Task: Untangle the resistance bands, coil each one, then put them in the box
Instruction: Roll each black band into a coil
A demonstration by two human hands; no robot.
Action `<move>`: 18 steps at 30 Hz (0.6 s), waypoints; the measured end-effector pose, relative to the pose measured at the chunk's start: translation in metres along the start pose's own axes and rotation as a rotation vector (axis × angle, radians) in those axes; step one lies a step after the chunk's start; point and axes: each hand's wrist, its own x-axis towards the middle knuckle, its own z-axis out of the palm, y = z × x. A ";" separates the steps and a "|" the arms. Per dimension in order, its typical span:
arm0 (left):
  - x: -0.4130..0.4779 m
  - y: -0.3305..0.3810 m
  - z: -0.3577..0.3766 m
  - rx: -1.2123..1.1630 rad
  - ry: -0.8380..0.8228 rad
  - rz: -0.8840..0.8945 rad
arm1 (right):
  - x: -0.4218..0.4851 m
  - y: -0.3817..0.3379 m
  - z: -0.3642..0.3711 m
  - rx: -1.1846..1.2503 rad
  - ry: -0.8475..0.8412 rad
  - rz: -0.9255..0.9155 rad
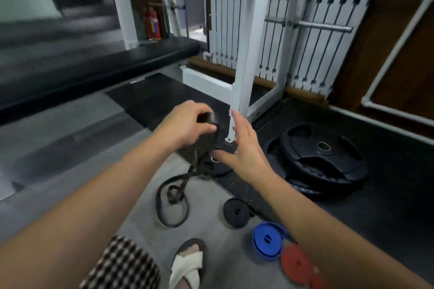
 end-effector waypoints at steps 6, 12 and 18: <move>-0.068 0.089 -0.078 -0.219 0.103 0.209 | -0.036 -0.109 -0.039 0.288 0.029 -0.056; -0.091 0.093 -0.061 -0.452 0.053 0.188 | -0.076 -0.099 -0.053 0.377 -0.012 -0.025; -0.090 0.045 0.008 -1.071 -0.094 -0.266 | -0.088 -0.038 -0.056 0.369 -0.129 0.120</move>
